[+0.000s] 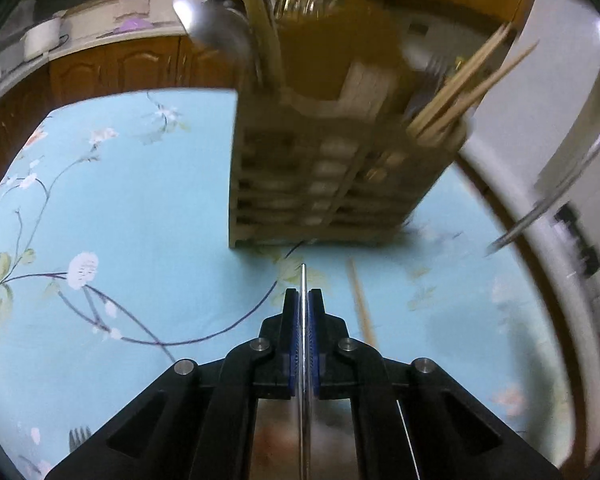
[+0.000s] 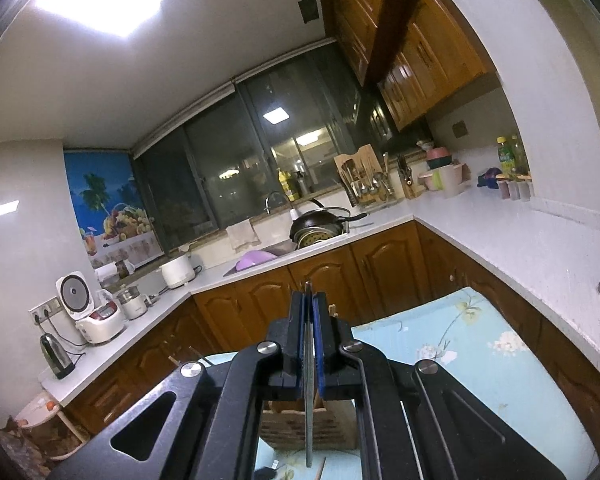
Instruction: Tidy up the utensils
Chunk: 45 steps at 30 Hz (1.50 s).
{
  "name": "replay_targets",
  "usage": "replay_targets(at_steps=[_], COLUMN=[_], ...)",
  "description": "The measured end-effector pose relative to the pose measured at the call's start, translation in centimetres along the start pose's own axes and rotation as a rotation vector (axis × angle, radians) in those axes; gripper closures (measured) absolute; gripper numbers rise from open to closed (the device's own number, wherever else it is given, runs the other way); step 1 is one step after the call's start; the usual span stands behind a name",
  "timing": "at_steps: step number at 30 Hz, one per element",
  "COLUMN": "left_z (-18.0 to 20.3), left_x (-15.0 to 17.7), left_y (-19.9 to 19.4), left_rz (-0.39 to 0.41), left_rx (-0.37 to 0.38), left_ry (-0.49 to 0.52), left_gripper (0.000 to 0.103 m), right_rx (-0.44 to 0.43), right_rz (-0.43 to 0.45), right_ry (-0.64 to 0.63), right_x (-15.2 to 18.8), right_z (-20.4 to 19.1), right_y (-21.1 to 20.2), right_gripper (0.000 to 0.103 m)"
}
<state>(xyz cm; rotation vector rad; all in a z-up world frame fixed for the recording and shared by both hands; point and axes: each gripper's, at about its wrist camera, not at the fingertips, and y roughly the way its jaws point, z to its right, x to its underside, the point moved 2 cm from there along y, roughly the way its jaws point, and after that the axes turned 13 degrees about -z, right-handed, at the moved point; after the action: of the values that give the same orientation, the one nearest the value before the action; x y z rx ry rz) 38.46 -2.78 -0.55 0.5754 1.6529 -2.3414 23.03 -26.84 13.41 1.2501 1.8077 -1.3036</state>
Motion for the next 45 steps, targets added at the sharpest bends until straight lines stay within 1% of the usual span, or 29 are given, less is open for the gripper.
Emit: replay_targets(at_steps=[2, 4, 8, 12, 17, 21, 26, 34, 37, 41, 45], left_z=[-0.3, -0.4, -0.3, 0.2, 0.6, 0.7, 1.2, 1.5, 1.4, 1.3, 1.4], left_x=[0.5, 1.1, 2.2, 3.7, 4.4, 4.5, 3.9, 1.4, 0.6, -0.5, -1.4], left_y=[-3.2, -6.3, -11.0, -14.0, -16.2, -16.9, -17.3, -18.8, -19.2, -19.0, -17.7], left_rz=[0.058, 0.108, 0.19, 0.244, 0.294, 0.326, 0.358, 0.456, 0.496, 0.535, 0.566], left_rx=[0.037, 0.055, 0.092, 0.103, 0.119, 0.121, 0.12, 0.1, 0.081, 0.073, 0.056], left_ry=[0.0, 0.0, 0.014, 0.038, 0.058, 0.07, 0.079, 0.099, 0.106, 0.104, 0.104], left_gripper=[0.101, 0.101, 0.101, 0.101, 0.101, 0.101, 0.101, 0.101, 0.101, 0.101, 0.101], right_rx=[-0.003, -0.006, -0.014, -0.02, -0.03, -0.035, -0.038, -0.033, -0.03, -0.023, -0.006], right_rz=[0.002, 0.006, 0.012, 0.019, 0.026, 0.03, 0.04, 0.067, 0.075, 0.082, 0.076], right_ry=[0.001, 0.0, -0.006, -0.017, -0.026, -0.031, -0.027, -0.03, -0.03, -0.032, -0.053], right_x=[0.0, 0.0, -0.1, -0.2, -0.3, -0.5, -1.1, -2.6, -3.0, -3.6, -4.3], right_z=[0.0, -0.1, -0.6, -1.1, -1.7, -1.9, -1.9, -2.5, -2.5, -2.4, -2.5], right_y=[-0.3, -0.7, -1.2, -1.7, -2.1, -2.1, -1.8, -0.4, 0.1, 1.0, 2.6], right_gripper=[0.099, 0.099, 0.099, 0.099, 0.099, 0.099, 0.099, 0.099, 0.099, 0.099, 0.099])
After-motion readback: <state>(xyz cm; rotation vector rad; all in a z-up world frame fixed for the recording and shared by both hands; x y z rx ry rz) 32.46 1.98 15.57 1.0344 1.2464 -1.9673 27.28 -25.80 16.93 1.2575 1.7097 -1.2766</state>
